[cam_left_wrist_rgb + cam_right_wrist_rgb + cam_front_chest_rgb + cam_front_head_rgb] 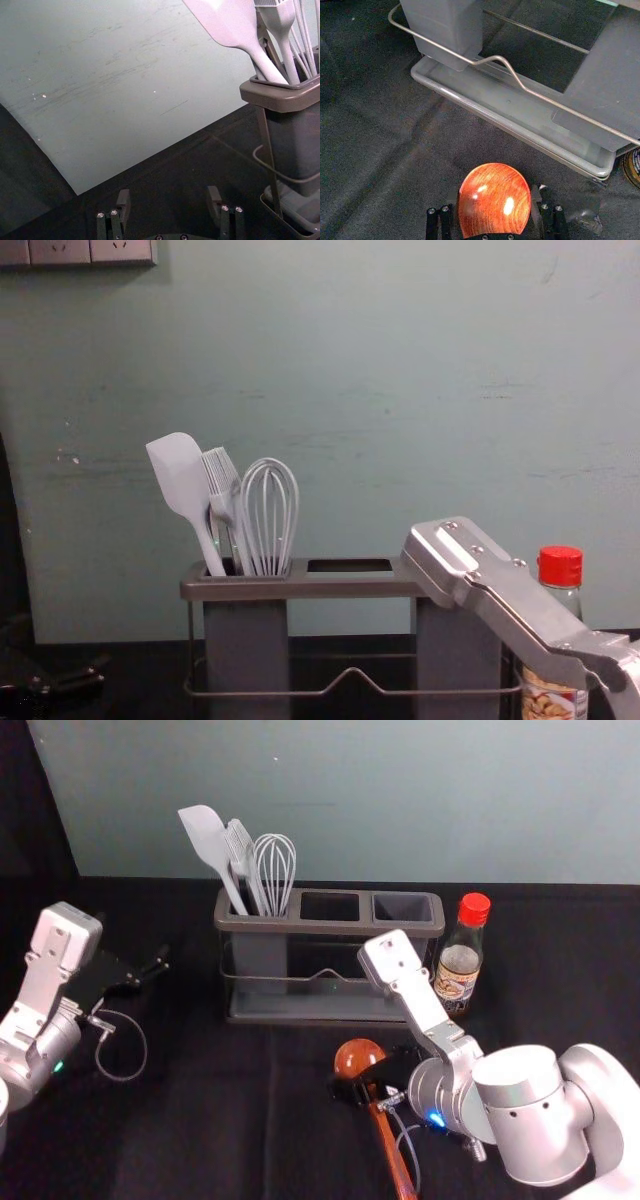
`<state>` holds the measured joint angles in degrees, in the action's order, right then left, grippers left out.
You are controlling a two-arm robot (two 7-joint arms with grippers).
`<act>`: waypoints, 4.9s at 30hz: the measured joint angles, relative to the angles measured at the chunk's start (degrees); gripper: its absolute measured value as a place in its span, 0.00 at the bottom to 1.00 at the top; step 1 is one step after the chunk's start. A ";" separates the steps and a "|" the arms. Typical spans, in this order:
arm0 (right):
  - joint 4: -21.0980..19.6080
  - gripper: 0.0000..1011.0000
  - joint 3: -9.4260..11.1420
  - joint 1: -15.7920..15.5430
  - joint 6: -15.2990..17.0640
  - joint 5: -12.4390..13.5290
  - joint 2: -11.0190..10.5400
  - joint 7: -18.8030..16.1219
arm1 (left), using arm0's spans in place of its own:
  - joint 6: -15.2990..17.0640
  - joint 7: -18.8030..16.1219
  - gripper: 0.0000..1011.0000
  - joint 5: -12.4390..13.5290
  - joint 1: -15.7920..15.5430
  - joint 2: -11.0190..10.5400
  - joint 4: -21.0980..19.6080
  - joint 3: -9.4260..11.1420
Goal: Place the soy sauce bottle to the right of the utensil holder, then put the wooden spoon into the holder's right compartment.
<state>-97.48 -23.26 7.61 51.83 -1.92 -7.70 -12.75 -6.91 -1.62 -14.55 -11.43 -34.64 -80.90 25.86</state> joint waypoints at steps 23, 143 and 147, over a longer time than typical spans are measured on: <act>-14.85 0.83 2.73 -7.07 -1.15 0.29 -9.95 -10.35 | 0.00 0.00 0.99 0.00 0.00 0.00 0.00 0.00; -5.15 0.83 13.41 -10.15 -84.28 0.95 -8.75 -2.73 | 0.00 0.00 0.99 0.00 0.00 0.00 0.00 0.00; -1.43 0.83 12.47 -5.95 -84.91 2.64 -8.25 -4.84 | 0.00 0.00 0.99 0.00 0.00 0.00 0.00 0.00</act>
<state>-98.90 -10.79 1.66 -33.09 0.72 -15.96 -17.59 -6.91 -1.62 -14.55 -11.43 -34.65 -80.90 25.86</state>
